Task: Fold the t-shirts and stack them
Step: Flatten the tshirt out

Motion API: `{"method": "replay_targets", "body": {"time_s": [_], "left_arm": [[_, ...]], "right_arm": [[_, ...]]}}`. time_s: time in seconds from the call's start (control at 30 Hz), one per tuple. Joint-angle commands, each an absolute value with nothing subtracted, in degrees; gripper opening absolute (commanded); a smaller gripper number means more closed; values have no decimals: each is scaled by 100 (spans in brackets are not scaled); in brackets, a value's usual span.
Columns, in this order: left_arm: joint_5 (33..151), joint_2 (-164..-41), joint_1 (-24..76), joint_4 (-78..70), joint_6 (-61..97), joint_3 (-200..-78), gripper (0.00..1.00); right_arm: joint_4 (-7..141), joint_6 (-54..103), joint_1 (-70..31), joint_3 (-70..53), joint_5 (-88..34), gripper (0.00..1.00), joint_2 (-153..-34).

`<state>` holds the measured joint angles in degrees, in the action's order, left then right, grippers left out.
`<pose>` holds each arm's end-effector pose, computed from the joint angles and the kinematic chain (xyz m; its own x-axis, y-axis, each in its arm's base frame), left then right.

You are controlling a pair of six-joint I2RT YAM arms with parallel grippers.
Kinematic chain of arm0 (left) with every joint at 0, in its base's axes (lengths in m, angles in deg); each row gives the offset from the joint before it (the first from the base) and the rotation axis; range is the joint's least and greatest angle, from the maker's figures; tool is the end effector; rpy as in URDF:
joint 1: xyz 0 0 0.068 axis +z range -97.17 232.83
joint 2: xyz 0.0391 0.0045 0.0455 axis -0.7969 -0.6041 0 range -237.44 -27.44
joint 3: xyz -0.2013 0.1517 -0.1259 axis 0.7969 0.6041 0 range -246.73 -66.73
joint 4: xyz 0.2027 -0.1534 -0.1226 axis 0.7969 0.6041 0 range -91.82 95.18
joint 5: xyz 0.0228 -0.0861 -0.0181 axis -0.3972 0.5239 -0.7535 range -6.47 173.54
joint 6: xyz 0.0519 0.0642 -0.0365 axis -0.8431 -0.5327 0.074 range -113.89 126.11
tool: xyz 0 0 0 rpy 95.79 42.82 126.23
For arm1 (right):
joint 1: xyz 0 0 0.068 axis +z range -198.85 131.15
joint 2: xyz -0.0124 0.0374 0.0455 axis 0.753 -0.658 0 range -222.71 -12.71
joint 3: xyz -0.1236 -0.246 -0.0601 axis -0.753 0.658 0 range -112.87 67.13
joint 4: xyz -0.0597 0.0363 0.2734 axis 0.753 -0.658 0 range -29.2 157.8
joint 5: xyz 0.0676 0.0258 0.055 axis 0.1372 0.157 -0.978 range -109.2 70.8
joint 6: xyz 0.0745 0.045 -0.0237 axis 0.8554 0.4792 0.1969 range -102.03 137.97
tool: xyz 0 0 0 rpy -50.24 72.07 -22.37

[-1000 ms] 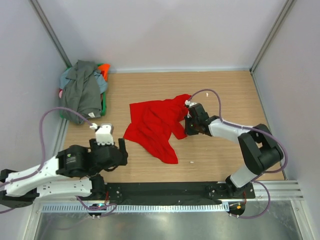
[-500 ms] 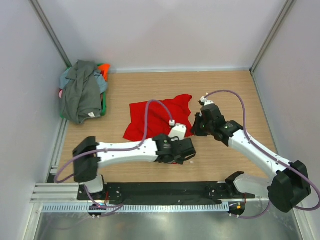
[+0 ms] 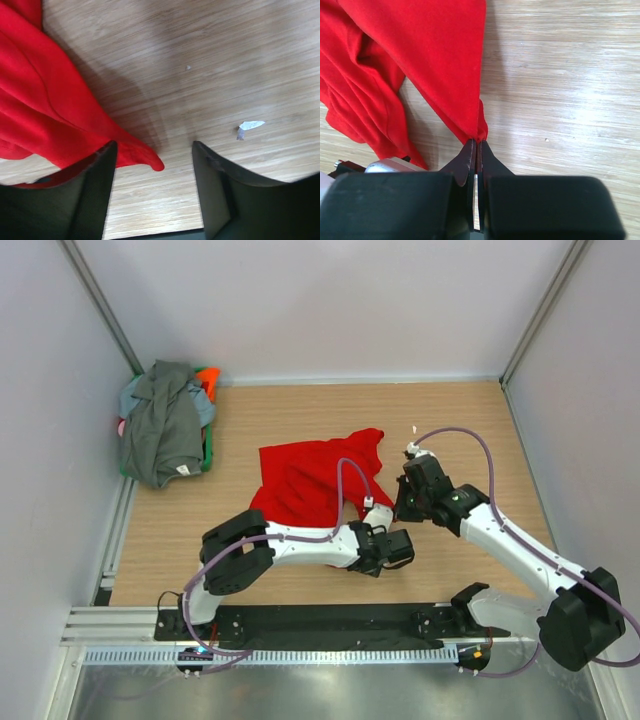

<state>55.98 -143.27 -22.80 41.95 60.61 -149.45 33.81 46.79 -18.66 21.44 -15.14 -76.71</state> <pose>0.1426 -0.4059 0.1222 -0.8183 0.2859 -0.4987 0.2869 0.9549 0.0768 0.2336 0.1294 0.2100 -0.8230 0.0774 -0.5627 -0.0772 0.9663 0.2458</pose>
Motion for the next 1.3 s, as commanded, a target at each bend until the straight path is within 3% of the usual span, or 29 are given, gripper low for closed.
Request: {"method": "replay_targets", "body": {"time_s": [0.0, 0.1, 0.17, 0.2, 0.27, 0.43, 0.63, 0.87, 1.07, 1.27], "left_arm": [[5488, -14381, -2284, 4168, 6280, -15049, 59], [5453, -14416, -2284, 4195, 6341, -14927, 52], [5287, -14399, -2284, 4273, 6341, -14847, 40], [5234, -14373, -2284, 4309, 6350, -14768, 21], [5033, -14206, -2284, 4536, 6350, -14724, 0], [4549, -13285, -2354, 5615, 6473, -14697, 0], [3916, -11368, -2688, 7364, 6412, -15171, 0], [3160, -10128, -2978, 9335, 6052, -17328, 0], [3466, -9354, -2978, 8916, 4623, -18879, 0], [3915, -8871, -2970, 7913, 3398, -19162, 0]], "right_arm": [[3247, 4601, -1862, 1923, -1322, 1, -7537], [3203, 4636, -1862, 1905, -1322, 1, -7502], [3186, 4662, -1862, 1897, -1401, 1, -7458], [3177, 4706, -1862, 1888, -1427, 1, -7441], [3116, 4733, -1862, 1836, -1524, 1, -7370], [2695, 4934, -1862, 1423, -1708, 1, -7029], [1780, 5286, -1862, -182, -1849, 1, -6510], [1209, 5777, -1862, -2247, -2403, 1, -5956], [1032, 5937, -1862, -4210, -2184, 1, -5648], [1575, 5402, -1862, -5038, -1226, 1, -4788]]}}
